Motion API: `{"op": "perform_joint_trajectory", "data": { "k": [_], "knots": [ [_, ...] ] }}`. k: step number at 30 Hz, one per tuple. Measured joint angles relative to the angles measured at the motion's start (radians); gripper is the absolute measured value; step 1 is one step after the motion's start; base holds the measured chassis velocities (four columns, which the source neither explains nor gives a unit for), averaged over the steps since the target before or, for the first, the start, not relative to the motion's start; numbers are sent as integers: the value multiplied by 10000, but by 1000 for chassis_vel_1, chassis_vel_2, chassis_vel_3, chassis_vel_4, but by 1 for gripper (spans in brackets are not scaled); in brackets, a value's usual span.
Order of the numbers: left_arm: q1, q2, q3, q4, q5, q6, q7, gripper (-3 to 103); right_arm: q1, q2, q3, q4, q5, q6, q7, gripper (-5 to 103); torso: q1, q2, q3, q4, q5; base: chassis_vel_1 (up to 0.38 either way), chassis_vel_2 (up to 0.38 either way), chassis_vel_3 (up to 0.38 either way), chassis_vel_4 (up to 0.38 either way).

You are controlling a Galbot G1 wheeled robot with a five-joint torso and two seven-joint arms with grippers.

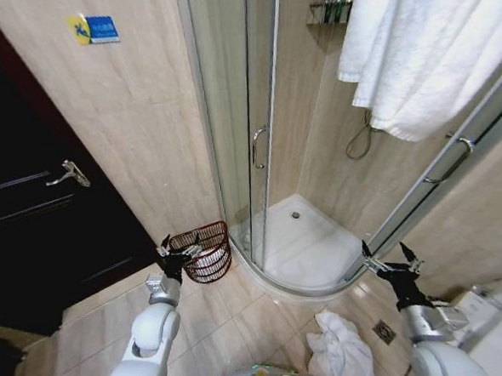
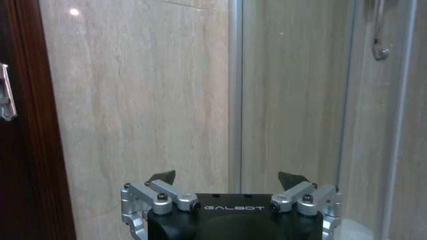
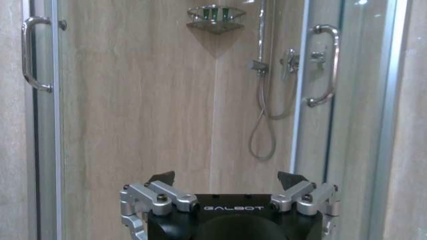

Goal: Discard the used towel into the hamper.

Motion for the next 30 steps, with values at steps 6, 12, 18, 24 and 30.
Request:
{"op": "perform_joint_trajectory", "data": {
  "k": [6,12,18,24,30],
  "knots": [
    [154,-39,-62,-111,37,-52,-20,100,-123,-34,1,2,40,115,-7,100,0,0,0,0,-1,90,-103,-102,104],
    [263,-44,-147,-233,56,-71,-30,100,-159,-41,-9,39,56,172,-13,100,1,0,0,1,1,124,-94,-115,113],
    [302,-52,-156,-273,63,-74,-37,100,-204,-45,-25,43,56,233,-26,100,1,0,0,1,1,100,-113,-92,118],
    [336,-76,-134,-282,87,-83,-41,100,-245,-58,-23,13,61,278,-30,100,0,0,-1,0,-7,107,-110,-109,113],
    [290,-83,-20,-309,120,-85,-104,100,-210,-51,-42,-69,75,324,-43,100,0,1,-1,1,1,121,-97,-117,93]
  ]
}}
